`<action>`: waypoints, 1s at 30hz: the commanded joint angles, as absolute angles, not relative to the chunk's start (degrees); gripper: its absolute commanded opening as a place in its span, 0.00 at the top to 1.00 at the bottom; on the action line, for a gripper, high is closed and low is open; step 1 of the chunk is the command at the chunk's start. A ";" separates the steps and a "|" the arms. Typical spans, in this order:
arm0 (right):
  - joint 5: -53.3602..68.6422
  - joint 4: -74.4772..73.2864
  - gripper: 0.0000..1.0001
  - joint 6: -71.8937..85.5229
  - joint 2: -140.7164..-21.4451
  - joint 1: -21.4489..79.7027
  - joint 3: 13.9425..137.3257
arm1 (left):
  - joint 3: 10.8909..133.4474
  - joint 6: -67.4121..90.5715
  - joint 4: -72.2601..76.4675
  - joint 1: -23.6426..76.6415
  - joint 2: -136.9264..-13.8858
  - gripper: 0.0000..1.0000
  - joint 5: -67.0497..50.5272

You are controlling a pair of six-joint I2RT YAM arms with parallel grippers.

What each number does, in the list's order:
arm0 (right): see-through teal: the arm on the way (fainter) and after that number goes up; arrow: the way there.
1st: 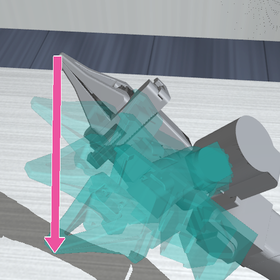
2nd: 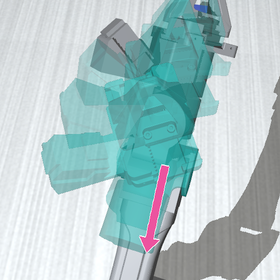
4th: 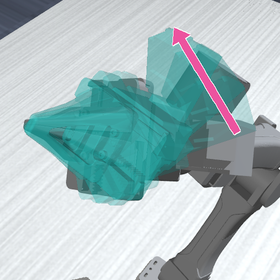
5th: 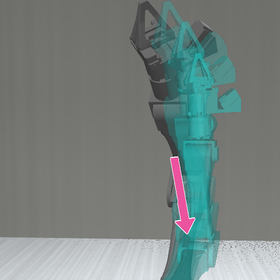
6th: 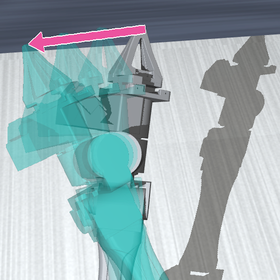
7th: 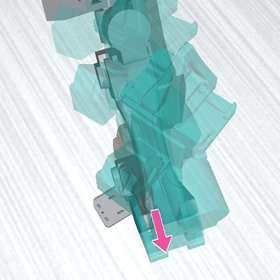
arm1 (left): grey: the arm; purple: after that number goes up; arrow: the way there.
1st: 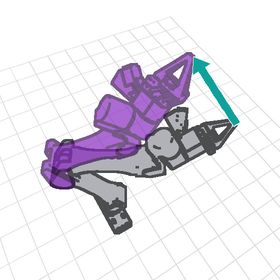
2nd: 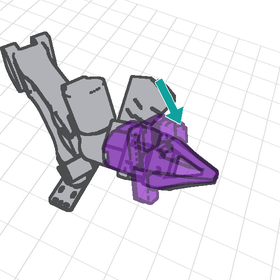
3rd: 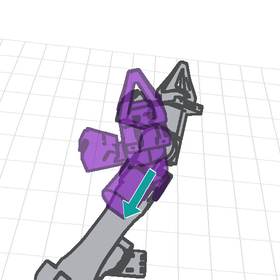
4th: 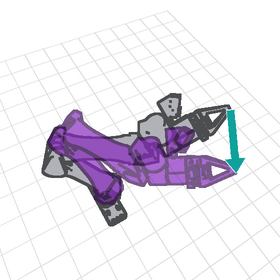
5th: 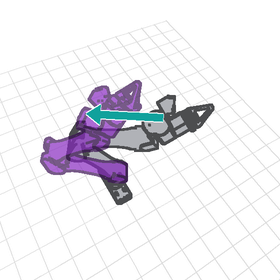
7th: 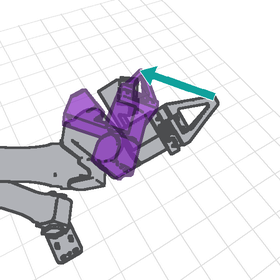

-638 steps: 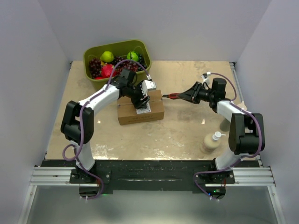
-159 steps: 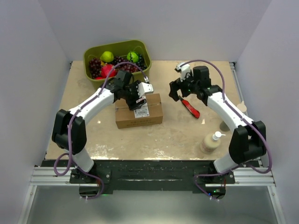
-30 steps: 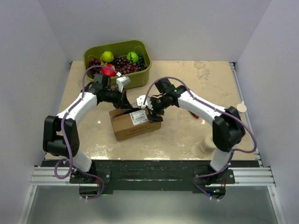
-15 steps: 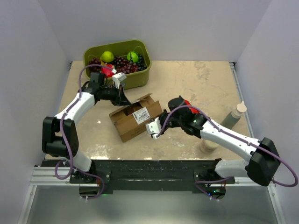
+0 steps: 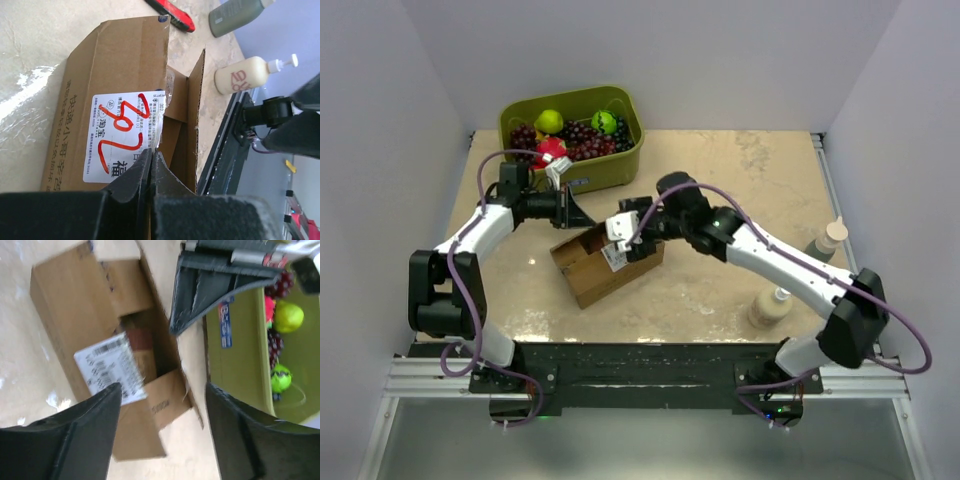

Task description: Unpack the express box

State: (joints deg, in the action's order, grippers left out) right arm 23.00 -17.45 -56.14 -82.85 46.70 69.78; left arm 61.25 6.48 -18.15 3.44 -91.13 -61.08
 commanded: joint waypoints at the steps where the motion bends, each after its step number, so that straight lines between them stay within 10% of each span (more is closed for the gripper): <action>1: 33.74 -38.37 0.21 -61.04 -91.91 46.67 84.95 | 58.37 16.16 -10.48 1.24 -89.12 1.00 -67.67; 16: 35.33 -61.52 0.18 -69.96 -109.33 46.67 102.21 | 58.71 20.13 -6.33 0.00 -90.26 1.00 -69.26; 25: 29.72 -58.12 0.47 -73.74 -102.25 46.93 91.96 | 57.04 23.37 -3.35 -2.46 -91.58 1.00 -68.03; 30: 20.23 -26.16 1.00 -69.53 -87.21 47.90 66.49 | 57.04 22.77 -4.57 -4.13 -93.16 1.00 -67.15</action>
State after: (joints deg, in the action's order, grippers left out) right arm 28.23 -48.80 -71.81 -98.98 46.98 81.19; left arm 57.30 21.96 -6.11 -2.61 -91.94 -66.81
